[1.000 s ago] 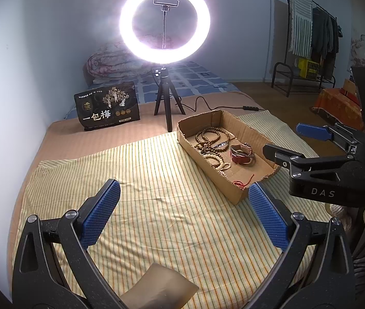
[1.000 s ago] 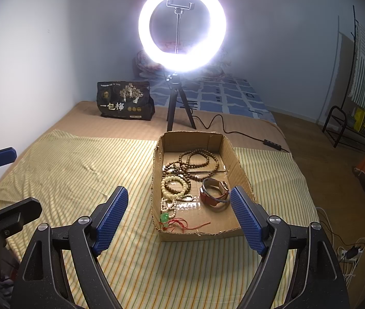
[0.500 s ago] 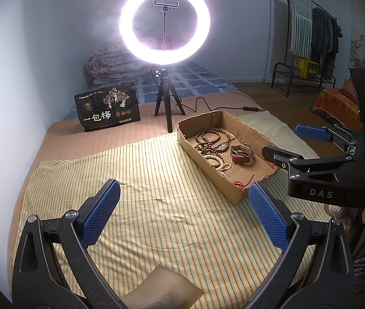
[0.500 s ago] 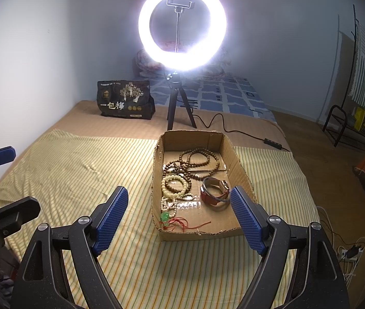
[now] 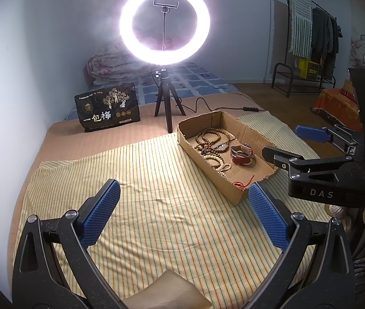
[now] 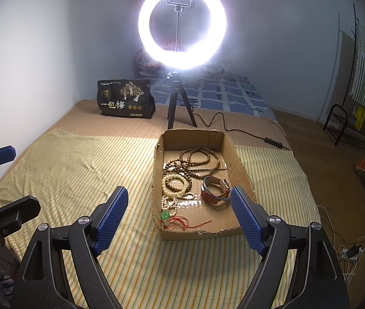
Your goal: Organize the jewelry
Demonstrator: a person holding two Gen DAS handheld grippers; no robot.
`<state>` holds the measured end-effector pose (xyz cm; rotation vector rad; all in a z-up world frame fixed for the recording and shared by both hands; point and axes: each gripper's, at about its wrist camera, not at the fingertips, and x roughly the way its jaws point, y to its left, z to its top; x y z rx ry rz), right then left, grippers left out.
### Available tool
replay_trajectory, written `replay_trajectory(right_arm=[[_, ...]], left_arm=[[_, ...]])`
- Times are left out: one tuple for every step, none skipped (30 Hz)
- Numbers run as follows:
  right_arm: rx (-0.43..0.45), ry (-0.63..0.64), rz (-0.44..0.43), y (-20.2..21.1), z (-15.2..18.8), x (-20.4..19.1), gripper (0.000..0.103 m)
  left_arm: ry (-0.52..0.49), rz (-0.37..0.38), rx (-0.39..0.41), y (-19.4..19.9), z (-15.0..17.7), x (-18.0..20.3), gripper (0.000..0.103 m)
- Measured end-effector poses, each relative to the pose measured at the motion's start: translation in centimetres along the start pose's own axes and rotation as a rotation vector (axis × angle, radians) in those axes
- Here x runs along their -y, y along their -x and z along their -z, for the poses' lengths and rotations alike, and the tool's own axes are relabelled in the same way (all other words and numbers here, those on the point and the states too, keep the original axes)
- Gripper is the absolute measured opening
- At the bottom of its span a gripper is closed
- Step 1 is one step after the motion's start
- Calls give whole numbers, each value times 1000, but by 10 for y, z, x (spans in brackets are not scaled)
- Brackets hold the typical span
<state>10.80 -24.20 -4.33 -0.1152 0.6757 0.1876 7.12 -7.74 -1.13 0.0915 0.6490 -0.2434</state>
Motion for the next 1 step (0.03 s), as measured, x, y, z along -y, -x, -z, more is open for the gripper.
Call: replay_trajectory(right_arm=[[0, -1, 0, 0, 0, 0, 82]], left_arm=[[1, -2, 2, 0, 0, 1, 102]])
